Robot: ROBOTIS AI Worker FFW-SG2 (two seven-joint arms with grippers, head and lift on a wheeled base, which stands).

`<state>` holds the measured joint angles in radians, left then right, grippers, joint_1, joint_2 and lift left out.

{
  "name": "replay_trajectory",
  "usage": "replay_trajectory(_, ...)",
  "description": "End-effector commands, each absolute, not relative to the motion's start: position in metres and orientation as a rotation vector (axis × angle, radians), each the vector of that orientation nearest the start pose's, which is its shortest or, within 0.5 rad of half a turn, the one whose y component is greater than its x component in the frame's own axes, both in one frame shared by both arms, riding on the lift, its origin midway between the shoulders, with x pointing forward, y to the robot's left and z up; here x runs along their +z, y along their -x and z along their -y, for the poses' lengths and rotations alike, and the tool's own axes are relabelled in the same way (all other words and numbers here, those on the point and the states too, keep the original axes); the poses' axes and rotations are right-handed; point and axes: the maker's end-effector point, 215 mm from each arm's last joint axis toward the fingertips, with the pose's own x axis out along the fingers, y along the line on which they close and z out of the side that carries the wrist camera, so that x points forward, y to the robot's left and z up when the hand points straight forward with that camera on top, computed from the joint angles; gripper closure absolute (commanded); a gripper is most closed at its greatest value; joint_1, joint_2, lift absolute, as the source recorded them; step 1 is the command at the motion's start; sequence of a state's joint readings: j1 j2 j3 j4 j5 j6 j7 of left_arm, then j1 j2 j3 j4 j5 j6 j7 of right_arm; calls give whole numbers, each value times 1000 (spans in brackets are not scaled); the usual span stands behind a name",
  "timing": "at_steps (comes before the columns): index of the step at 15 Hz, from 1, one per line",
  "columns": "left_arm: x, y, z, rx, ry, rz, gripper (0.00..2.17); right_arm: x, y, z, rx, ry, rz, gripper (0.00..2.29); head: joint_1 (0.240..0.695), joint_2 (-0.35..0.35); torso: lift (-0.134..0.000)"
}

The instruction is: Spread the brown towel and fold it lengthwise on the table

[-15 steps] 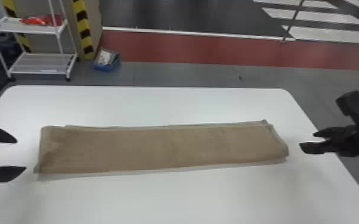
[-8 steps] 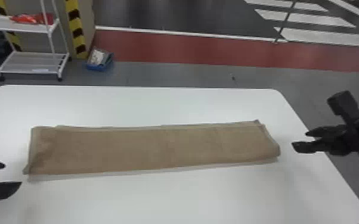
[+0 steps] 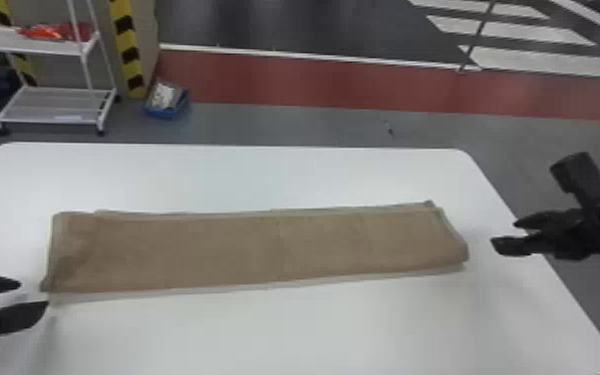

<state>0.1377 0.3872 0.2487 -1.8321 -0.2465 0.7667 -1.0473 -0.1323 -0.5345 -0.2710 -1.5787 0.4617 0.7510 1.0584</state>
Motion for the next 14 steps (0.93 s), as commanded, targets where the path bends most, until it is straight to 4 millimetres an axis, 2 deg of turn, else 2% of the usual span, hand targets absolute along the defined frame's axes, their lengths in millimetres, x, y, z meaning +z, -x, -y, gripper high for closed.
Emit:
replay_trajectory(1, -451, -442, -356, -565, -176, -783, 417, -394, -511, 513, 289, 400, -851, 410, 695, -178, -124)
replay_trajectory(2, -451, -443, -357, -558, -175, -779, 448, -395, -511, 512, 290, 396, -852, 410, 695, -181, -124)
replay_trajectory(3, -450, -445, -357, -549, -169, -772, 606, -395, -511, 512, 290, 397, -853, 410, 695, -181, -124)
replay_trajectory(9, -449, -446, -348, -564, -156, -759, 633, -395, -512, 514, 287, 393, -855, 410, 695, -184, -124)
replay_trajectory(10, -450, -446, -347, -565, -160, -763, 694, -395, -512, 514, 287, 393, -855, 410, 695, -186, -124)
replay_trajectory(11, -450, -446, -348, -564, -167, -765, 998, -396, -512, 514, 288, 392, -856, 410, 695, -188, -124)
replay_trajectory(12, -450, -445, -348, -568, -167, -766, 1123, -396, -512, 514, 289, 392, -855, 410, 695, -191, -124)
replay_trajectory(14, -446, -445, -350, -571, -170, -762, 1139, -396, -512, 514, 288, 391, -854, 410, 695, -192, -124)
